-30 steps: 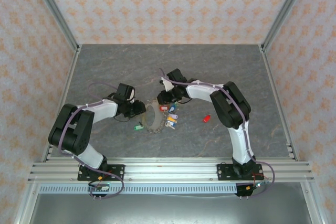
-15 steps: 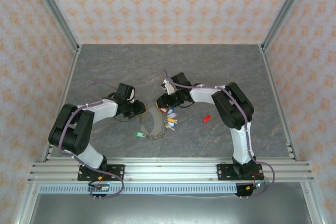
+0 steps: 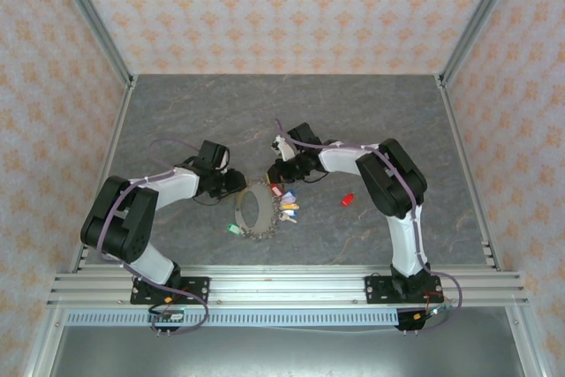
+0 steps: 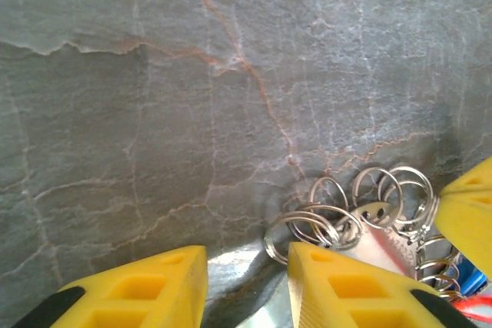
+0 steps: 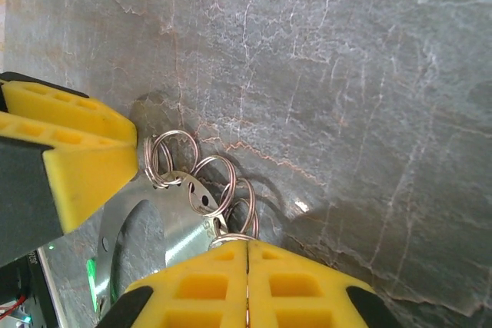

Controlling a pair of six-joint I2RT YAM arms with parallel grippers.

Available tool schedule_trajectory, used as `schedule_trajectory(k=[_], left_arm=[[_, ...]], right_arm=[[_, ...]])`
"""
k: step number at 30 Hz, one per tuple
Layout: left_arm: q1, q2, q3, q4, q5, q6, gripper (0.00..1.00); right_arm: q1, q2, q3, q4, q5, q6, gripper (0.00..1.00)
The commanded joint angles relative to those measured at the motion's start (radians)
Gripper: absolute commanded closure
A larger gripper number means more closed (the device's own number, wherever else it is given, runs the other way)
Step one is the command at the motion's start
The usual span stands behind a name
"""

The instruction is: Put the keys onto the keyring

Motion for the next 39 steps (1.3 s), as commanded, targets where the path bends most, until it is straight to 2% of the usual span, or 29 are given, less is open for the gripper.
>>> schedule_trajectory(k=[1,6,12,13,14,19,23,30,36,39], left_arm=[[-0.027,-0.050,-0.018,0.011,-0.050,0.006,0.59],[-0.026,-0.129,-0.044,-0.044,-0.112,0.013,0.48],[-0.009,-0.163,-0.096,-0.015,-0.092,0.000,0.31],[-0.005,-0.160,-0.101,-0.010,-0.088,-0.004,0.31],[-0.003,-0.158,-0.104,-0.005,-0.082,-0.004,0.31],[0.000,-0.134,-0.106,0.029,0.000,-0.010,0.48],[-0.002,-0.126,-0.115,0.028,0.023,-0.004,0.55],[-0.007,-0.133,-0.129,0.040,0.091,0.017,0.65],[-0.050,-0.173,-0.132,-0.007,0.097,0.028,0.67],[-0.086,-0.163,-0.130,-0.041,0.060,0.040,0.67]], right_arm=[[0.005,-0.054,-0.019,0.016,0.042,0.031,0.94],[0.003,-0.094,-0.057,0.107,0.016,0.091,0.97],[-0.014,-0.157,-0.129,0.234,0.013,0.165,0.98],[-0.015,-0.163,-0.136,0.233,0.030,0.159,0.96],[-0.015,-0.162,-0.131,0.210,0.049,0.137,0.89],[-0.003,-0.102,-0.033,-0.005,0.065,-0.021,0.69],[-0.002,-0.046,0.036,-0.102,0.071,-0.138,0.57],[0.009,0.071,0.185,-0.287,0.003,-0.257,0.55],[0.027,0.078,0.183,-0.338,-0.039,-0.303,0.57],[0.030,0.077,0.171,-0.343,-0.049,-0.311,0.60]])
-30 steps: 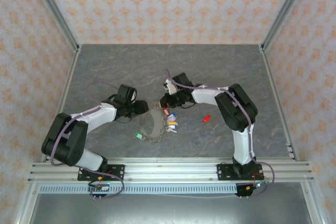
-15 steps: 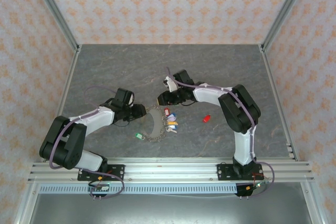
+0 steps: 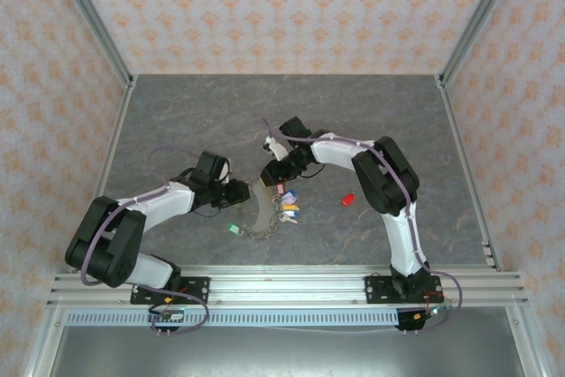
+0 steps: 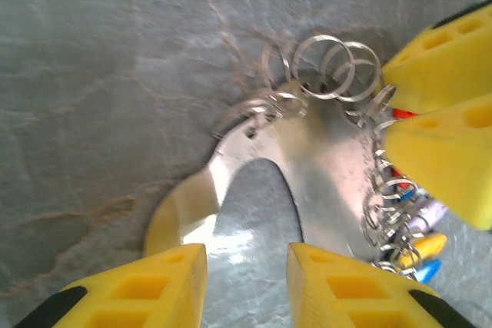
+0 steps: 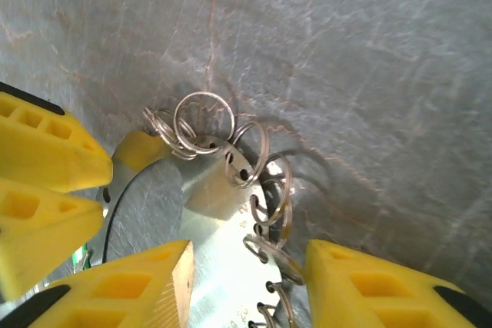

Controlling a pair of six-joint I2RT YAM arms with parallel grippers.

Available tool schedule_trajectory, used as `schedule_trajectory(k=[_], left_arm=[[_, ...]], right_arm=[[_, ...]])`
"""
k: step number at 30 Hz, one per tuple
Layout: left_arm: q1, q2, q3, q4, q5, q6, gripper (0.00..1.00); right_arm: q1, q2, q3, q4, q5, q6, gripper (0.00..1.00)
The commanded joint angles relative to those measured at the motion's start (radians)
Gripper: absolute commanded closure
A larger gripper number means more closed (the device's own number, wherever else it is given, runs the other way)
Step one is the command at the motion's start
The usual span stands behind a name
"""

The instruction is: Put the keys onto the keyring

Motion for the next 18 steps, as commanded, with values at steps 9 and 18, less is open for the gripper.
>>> schedule_trajectory(k=[9,18], left_arm=[[-0.042,0.088,-0.017,-0.018,-0.083,0.038,0.75],[-0.044,0.150,-0.011,0.055,-0.045,0.046,0.77]], right_arm=[[0.008,0.011,-0.025,-0.081,-0.063,-0.063,0.69],[0.027,0.010,-0.034,-0.016,0.016,-0.008,0.75]])
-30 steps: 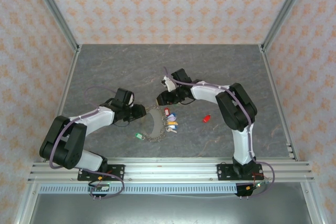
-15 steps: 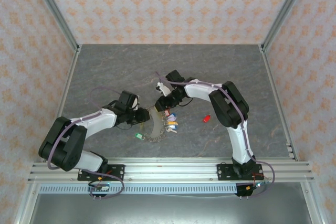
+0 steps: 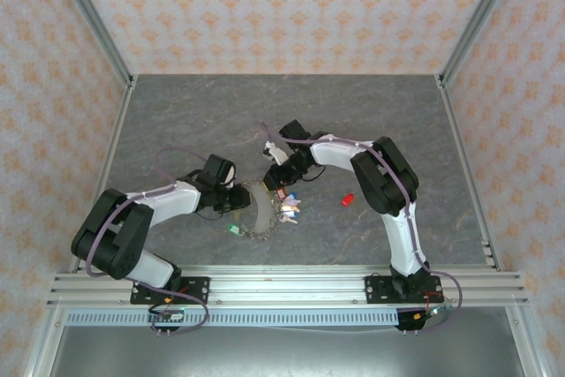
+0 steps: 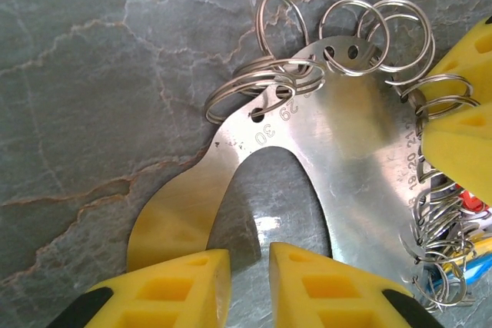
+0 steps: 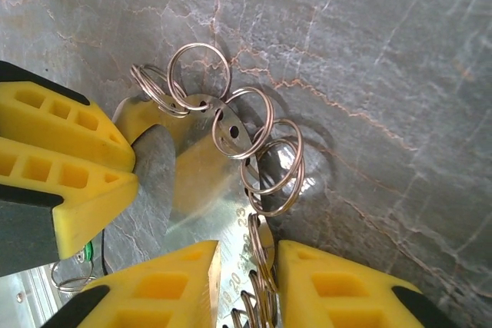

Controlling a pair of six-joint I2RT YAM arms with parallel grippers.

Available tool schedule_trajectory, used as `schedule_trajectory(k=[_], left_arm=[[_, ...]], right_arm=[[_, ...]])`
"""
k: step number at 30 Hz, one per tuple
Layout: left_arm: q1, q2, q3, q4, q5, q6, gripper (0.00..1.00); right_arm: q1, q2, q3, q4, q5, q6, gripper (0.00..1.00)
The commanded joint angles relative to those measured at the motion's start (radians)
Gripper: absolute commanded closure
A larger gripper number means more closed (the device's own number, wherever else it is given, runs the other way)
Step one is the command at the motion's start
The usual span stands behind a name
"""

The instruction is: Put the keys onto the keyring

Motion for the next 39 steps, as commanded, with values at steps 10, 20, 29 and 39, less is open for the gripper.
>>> schedule_trajectory(k=[10,20,29,39], left_arm=[[-0.010,0.045,0.010,0.065,-0.028,0.010,0.75],[0.020,-0.201,0.003,-0.092,-0.201,0.008,0.27],[0.111,-0.101,-0.019,0.051,0.059,0.034,0.18],[0.122,-0.029,-0.021,0.130,0.199,0.088,0.33]], right_arm=[[0.003,-0.044,-0.068,0.114,0.069,0.128,0.97],[-0.056,-0.245,-0.296,0.462,0.015,0.295,1.00],[-0.057,-0.309,-0.462,0.754,0.009,0.371,1.00],[-0.057,-0.336,-0.556,0.940,-0.036,0.358,1.00]])
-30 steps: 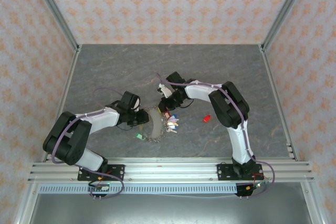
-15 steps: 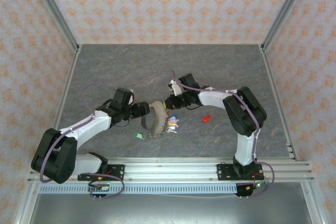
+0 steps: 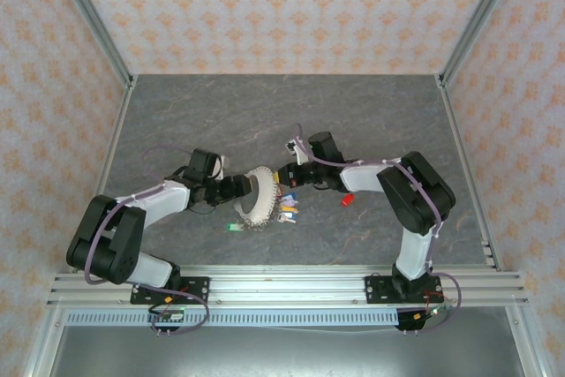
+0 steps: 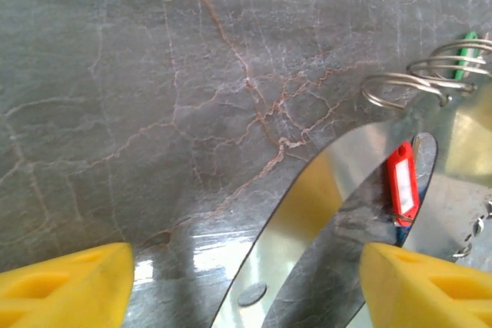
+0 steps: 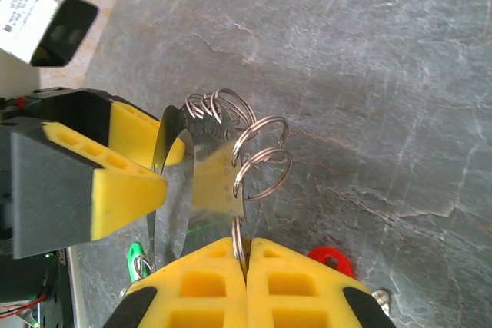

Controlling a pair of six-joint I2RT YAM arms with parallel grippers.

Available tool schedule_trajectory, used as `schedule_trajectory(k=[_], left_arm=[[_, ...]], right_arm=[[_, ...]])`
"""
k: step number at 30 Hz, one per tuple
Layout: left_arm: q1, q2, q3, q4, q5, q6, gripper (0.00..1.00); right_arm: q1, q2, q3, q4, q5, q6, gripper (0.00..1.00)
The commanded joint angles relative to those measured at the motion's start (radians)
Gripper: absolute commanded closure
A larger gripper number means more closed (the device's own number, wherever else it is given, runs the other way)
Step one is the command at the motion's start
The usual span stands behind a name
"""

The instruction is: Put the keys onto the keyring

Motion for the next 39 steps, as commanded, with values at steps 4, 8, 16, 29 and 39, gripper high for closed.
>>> schedule_trajectory(k=[4,8,16,29,39], left_arm=[[0.001,0.018,-0.020,0.107,0.159,0.047,0.44],[0.002,-0.009,-0.029,0.142,0.205,0.048,0.59],[0.001,-0.172,-0.025,0.080,0.211,0.060,1.00],[-0.190,-0.440,0.498,-0.614,-0.024,0.473,1.00],[-0.296,-0.042,1.277,-1.158,-0.151,0.778,1.00]], right_arm=[[0.003,-0.050,-0.054,0.206,-0.049,-0.003,1.00],[0.003,-0.047,-0.066,0.220,-0.031,-0.013,1.00],[0.003,-0.100,-0.105,0.228,0.051,0.009,0.95],[0.000,-0.729,-0.198,-0.100,0.526,0.065,0.25],[0.000,-0.887,-0.272,0.000,0.395,-0.115,0.39]])
